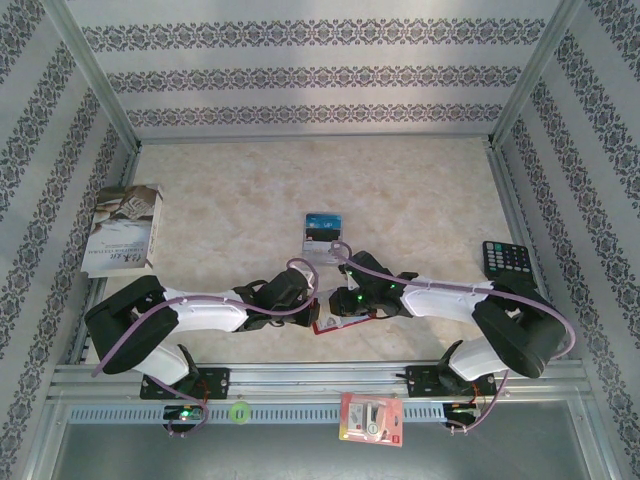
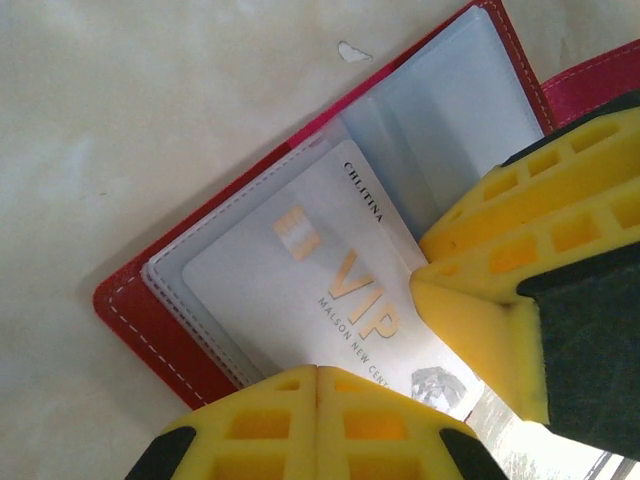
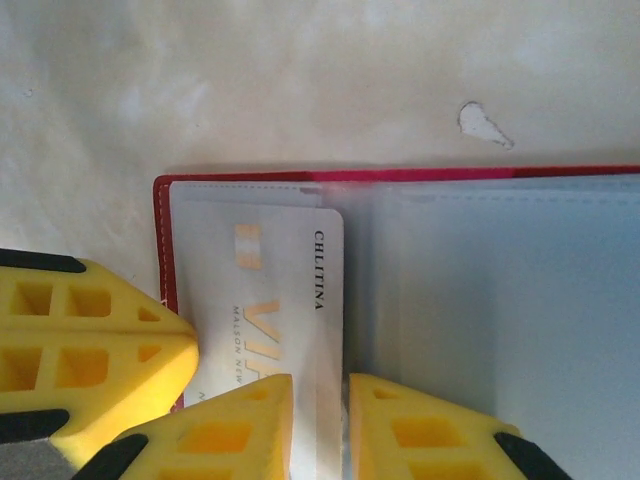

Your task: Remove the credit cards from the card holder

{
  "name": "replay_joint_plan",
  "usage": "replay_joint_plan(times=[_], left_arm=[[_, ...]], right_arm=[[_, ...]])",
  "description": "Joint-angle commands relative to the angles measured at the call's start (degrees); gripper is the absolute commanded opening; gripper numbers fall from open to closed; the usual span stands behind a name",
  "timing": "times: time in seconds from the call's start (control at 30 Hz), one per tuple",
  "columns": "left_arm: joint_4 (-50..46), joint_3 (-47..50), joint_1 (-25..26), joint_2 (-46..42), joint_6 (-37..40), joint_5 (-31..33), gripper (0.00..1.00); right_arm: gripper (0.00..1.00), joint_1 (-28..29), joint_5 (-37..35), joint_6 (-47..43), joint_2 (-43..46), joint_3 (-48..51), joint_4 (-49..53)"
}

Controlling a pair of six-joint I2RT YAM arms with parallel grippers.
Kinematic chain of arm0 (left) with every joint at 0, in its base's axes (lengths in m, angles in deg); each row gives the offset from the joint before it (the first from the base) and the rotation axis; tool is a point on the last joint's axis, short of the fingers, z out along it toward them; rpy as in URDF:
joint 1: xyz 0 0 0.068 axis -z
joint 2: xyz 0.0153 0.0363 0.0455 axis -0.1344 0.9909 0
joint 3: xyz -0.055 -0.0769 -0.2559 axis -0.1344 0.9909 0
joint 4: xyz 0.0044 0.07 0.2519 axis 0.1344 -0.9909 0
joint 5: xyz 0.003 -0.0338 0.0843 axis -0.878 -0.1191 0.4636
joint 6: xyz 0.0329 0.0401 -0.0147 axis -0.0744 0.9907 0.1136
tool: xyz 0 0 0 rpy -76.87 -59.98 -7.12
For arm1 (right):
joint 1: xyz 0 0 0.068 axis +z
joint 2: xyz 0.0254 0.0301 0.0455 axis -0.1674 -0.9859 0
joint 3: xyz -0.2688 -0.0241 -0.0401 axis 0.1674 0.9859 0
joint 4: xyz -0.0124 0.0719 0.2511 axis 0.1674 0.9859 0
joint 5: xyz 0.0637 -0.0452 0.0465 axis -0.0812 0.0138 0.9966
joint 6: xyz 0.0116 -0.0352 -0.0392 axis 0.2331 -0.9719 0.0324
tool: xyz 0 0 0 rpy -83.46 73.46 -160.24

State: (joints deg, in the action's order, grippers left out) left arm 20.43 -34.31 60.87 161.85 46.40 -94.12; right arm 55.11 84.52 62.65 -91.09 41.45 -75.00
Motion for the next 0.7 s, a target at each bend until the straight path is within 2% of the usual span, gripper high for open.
replay_joint_plan(times=[0.0,0.23,0.4,0.67], left_arm=[[-2.2,1.9,-0.8,1.6,0.2,0.8,0.00],[-2.2,2.3,-1.3,1.1,0.3,0.7,0.00],[-2.2,2.7,-1.7,0.5,0.2,0.6,0.00],[-3.1,3.4,-2.9,-1.2,1.0,0.4,0.00]], right_arm=[[0.18,-0.4,1.7,1.1,-1.2,1.5,-2.0],[0.00,-1.0,0.5,1.7,0.8,2.4,-2.3],[0.00,-0.9,-1.6,3.1,3.3,4.0,-2.7],[0.00,0.2,-9.4,4.3,11.1,4.7,4.8]])
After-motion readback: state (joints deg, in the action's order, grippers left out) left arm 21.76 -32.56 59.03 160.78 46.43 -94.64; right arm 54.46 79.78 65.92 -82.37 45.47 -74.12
